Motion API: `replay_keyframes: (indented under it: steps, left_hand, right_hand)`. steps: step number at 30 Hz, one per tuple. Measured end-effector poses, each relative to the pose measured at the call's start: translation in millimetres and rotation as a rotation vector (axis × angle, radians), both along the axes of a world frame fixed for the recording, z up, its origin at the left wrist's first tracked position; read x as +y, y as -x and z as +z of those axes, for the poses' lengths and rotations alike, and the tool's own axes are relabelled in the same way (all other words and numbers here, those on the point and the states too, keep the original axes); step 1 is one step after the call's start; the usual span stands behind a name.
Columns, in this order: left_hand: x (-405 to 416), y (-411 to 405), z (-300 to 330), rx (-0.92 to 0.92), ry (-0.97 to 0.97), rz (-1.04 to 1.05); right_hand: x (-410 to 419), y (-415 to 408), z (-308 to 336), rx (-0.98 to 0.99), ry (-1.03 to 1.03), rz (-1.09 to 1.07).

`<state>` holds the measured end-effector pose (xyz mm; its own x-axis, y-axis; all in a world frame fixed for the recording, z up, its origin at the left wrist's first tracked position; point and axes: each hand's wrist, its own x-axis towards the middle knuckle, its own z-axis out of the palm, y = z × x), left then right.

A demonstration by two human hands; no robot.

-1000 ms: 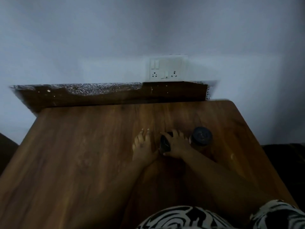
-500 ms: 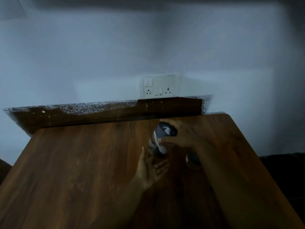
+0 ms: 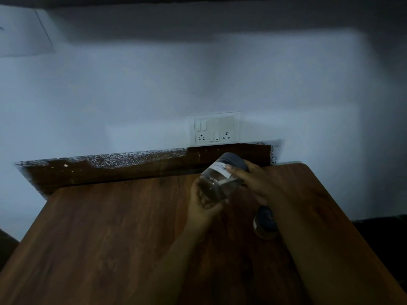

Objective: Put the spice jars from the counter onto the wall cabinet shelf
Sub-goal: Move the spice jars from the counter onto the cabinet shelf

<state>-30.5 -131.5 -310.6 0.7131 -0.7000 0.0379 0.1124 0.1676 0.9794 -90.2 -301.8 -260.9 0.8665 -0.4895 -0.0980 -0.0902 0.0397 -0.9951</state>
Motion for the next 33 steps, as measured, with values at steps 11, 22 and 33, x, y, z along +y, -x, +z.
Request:
replay_keyframes:
  steps: [11,22,33]
  left_hand:
    - [12,-4,28,0.126,0.012,-0.084]
    - [19,-5,57,0.032,0.135,-0.052]
    - [36,-20,93,-0.204,0.085,-0.183]
  right_hand:
    - [18,3,26,-0.158,-0.118,0.002]
    - [22,16,53,-0.255,-0.245,0.069]
    - [23,32,59,-0.355,-0.128,0.236]
